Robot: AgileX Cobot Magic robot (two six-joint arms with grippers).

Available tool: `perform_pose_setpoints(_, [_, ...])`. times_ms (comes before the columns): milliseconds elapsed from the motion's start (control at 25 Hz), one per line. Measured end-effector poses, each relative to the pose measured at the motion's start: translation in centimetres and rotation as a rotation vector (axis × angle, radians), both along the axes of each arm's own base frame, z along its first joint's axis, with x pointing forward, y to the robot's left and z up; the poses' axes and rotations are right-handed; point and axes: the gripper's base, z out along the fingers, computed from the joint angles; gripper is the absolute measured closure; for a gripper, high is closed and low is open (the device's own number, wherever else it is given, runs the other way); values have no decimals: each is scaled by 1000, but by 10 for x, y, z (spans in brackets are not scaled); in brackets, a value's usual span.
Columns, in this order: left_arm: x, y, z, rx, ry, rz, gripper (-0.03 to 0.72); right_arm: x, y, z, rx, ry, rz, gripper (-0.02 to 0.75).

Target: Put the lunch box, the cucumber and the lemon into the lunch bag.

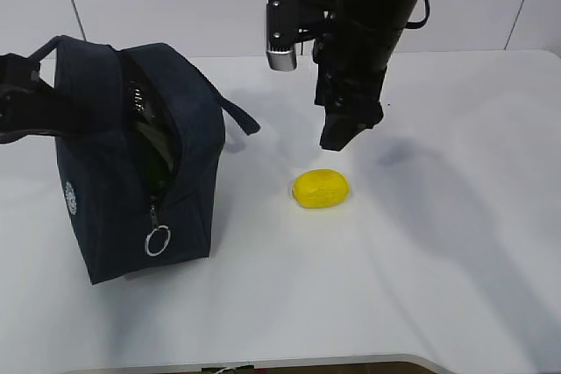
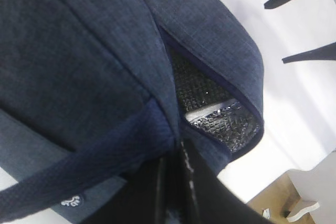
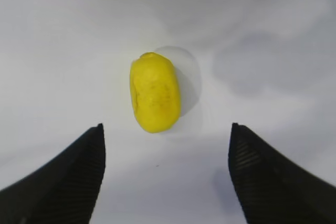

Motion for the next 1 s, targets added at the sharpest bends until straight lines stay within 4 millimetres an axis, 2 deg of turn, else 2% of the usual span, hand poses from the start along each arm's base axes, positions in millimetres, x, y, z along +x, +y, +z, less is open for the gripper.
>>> perform_pose_setpoints(440, [0,0,0,1,-2,0,697,3,3,-30,-28,64,58,152])
perform_pose_setpoints(1000, [0,0,0,2,-3,0,697,9,6,-56,-44,111,74,151])
